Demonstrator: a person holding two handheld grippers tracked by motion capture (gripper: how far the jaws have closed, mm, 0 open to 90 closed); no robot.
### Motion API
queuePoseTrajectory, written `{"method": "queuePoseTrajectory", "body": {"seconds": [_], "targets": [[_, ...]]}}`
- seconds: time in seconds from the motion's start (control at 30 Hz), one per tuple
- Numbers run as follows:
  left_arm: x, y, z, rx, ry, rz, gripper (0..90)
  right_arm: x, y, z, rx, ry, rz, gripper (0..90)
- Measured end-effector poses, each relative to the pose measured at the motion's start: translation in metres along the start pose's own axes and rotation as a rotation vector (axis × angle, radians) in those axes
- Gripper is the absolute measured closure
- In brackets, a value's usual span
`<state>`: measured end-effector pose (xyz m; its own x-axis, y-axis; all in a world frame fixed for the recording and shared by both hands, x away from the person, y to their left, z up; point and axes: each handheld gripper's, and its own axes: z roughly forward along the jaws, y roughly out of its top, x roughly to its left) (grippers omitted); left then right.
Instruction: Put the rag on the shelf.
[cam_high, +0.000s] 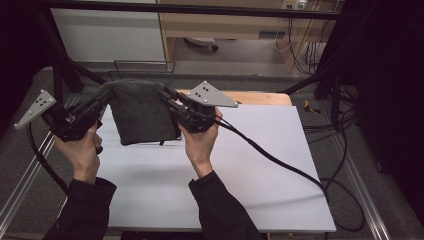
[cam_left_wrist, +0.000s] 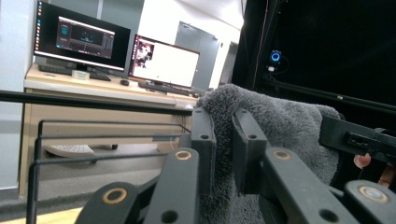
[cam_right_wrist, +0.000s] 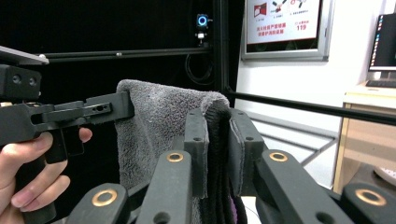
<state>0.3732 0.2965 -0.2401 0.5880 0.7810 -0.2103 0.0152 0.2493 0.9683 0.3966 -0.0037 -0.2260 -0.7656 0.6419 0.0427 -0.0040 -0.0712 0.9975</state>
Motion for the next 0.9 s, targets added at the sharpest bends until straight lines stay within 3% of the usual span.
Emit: {"method": "queuePoseTrajectory", "body": {"seconds": [0.67, 0.9], "targets": [[0.012, 0.045, 0.014, -0.074, 0.023, 0.029, 80.4, -0.003, 0.046, 0.030, -0.061, 0.003, -0.011, 80.1], [0.021, 0.056, 0.020, -0.093, 0.040, 0.006, 80.5, 0.000, 0.060, 0.042, -0.059, -0.005, -0.043, 80.1]]}}
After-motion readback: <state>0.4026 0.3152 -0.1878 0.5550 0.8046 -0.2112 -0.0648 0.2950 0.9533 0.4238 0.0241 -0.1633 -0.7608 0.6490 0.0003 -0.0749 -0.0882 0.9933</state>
